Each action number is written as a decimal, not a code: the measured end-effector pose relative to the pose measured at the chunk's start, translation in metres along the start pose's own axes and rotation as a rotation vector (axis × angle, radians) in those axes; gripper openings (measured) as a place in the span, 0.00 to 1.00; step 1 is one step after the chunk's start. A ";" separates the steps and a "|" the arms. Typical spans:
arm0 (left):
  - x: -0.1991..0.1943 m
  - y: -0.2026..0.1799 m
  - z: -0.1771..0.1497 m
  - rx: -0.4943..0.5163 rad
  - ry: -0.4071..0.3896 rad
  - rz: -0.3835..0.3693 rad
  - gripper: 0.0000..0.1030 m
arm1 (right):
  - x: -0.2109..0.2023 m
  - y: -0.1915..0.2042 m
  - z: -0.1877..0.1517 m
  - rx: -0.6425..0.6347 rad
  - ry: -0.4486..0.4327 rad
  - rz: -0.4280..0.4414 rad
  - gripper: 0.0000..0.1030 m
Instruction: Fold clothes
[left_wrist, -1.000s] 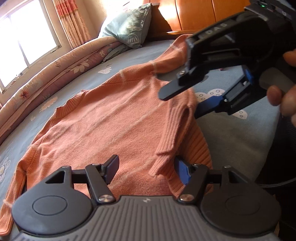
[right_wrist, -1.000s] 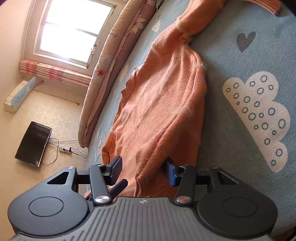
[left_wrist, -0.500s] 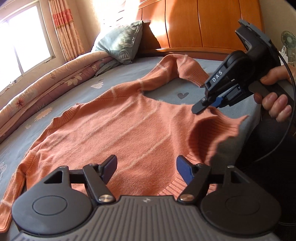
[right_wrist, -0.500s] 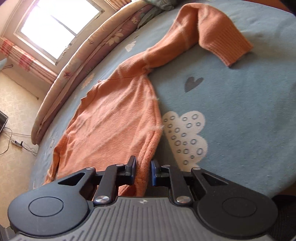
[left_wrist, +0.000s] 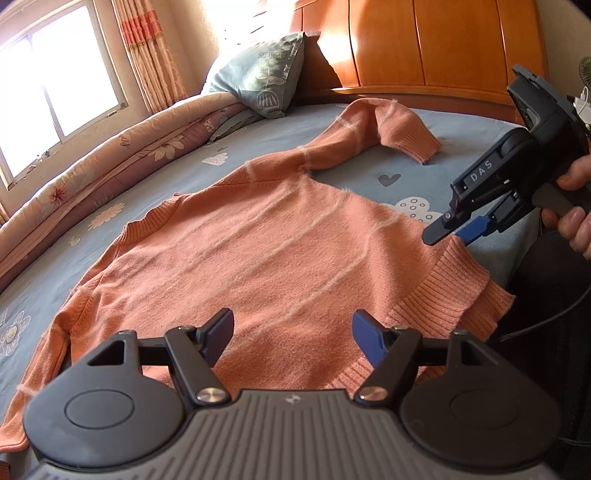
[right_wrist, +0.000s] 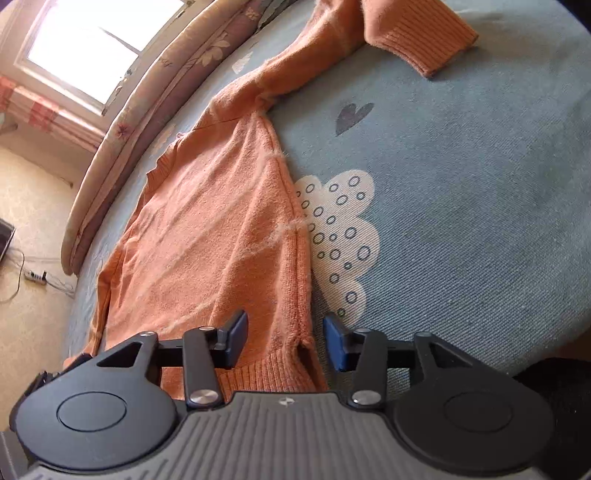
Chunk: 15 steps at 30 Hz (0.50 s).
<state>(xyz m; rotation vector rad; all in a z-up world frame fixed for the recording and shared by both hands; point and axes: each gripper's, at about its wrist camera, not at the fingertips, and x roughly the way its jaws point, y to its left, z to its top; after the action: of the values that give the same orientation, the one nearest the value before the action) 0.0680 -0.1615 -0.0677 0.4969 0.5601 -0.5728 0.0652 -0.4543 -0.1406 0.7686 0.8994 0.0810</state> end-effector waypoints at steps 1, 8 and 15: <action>0.000 0.001 -0.001 -0.001 0.003 0.004 0.70 | -0.001 0.004 0.000 -0.034 -0.014 -0.031 0.13; 0.003 0.016 -0.007 -0.030 0.035 0.051 0.70 | -0.007 0.013 0.007 -0.135 -0.050 -0.142 0.13; 0.008 0.049 -0.024 -0.133 0.139 0.093 0.70 | -0.004 0.017 -0.001 -0.173 -0.068 -0.243 0.21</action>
<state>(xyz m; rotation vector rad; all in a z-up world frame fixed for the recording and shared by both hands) 0.0957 -0.1151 -0.0768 0.4364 0.6988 -0.4110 0.0658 -0.4426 -0.1272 0.4949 0.9022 -0.0800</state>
